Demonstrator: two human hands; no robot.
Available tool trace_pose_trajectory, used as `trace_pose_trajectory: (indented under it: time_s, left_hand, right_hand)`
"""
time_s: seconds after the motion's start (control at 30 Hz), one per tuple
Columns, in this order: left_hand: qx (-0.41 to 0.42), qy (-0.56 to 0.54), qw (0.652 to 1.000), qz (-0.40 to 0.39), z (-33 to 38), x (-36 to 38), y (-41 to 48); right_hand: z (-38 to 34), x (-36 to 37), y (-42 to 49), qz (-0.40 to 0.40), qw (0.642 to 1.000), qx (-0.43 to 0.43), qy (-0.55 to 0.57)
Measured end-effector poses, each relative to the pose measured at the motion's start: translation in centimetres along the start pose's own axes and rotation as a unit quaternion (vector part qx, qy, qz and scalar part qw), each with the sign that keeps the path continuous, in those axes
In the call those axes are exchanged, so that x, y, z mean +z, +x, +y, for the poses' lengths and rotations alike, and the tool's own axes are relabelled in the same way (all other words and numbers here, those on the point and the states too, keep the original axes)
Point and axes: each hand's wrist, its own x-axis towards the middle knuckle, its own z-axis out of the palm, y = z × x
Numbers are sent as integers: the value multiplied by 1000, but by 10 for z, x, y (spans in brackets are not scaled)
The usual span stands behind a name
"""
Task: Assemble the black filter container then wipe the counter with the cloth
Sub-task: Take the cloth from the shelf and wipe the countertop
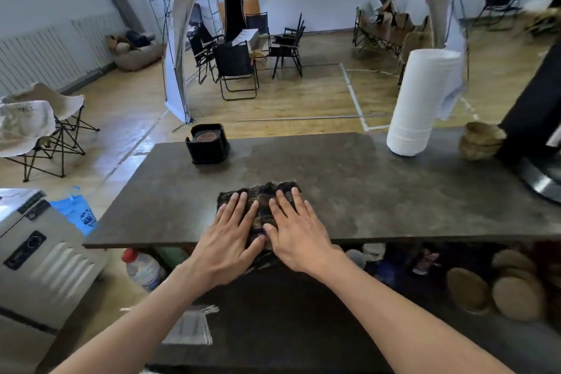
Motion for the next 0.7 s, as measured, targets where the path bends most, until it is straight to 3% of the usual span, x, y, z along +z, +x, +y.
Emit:
trace_pose_trajectory:
  time_s: [0.4, 0.7]
  left_hand:
    - [126, 8, 991, -33, 242, 34, 104]
    - [176, 39, 984, -15, 249, 41, 113]
  right_hand:
    - [215, -64, -125, 28, 984, 178, 0]
    - [224, -69, -136, 33, 980, 191, 46]
